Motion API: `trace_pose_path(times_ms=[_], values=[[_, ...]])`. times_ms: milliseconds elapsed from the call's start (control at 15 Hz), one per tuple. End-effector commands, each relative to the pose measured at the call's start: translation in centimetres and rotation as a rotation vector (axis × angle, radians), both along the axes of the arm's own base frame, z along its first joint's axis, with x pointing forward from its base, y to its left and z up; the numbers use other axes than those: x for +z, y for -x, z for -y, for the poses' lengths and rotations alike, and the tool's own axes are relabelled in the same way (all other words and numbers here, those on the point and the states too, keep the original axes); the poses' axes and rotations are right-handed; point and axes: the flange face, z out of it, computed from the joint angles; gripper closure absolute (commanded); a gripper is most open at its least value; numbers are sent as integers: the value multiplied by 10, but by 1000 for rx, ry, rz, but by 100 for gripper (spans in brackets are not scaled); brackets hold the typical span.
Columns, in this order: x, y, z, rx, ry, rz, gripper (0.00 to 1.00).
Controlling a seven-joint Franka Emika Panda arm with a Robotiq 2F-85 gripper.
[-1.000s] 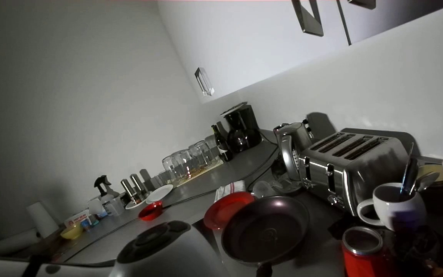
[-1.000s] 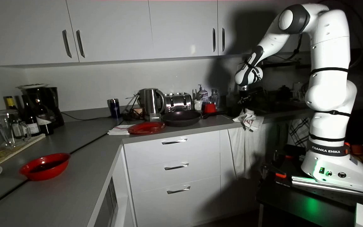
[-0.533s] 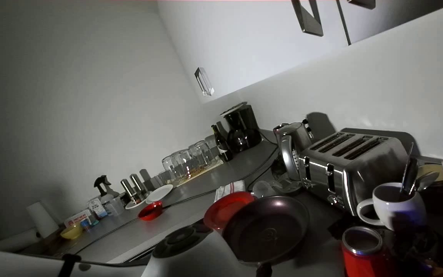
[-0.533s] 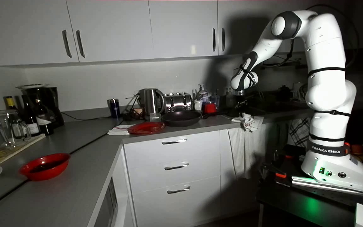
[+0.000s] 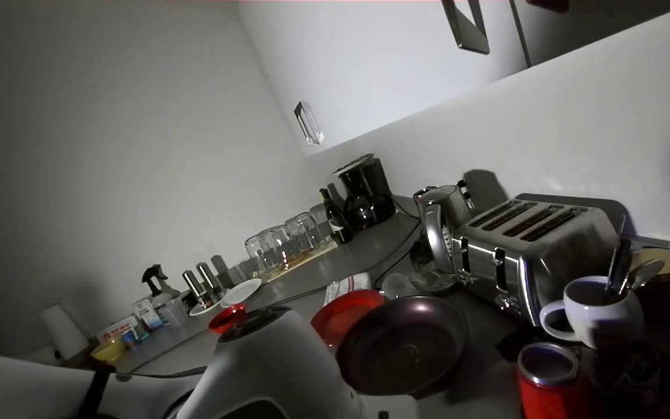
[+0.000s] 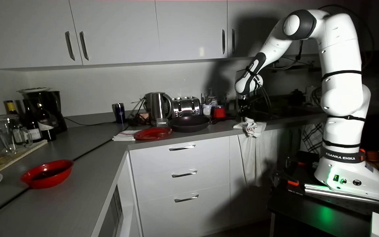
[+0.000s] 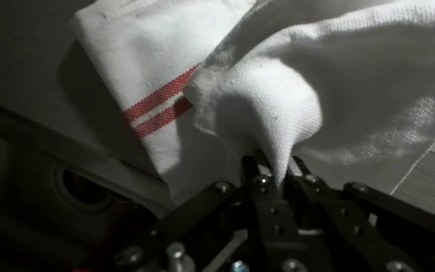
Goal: Use the white towel to wipe the right side of the countertop
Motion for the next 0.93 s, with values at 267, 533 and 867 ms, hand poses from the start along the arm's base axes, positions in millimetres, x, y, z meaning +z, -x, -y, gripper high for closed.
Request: trace_pose_path(times_ms=[267,533,867], values=[[43,-18,-42,124,15,69,95],[47,-17,-35,119,9,78,95],[42,-10,-6,33,4,69,95]])
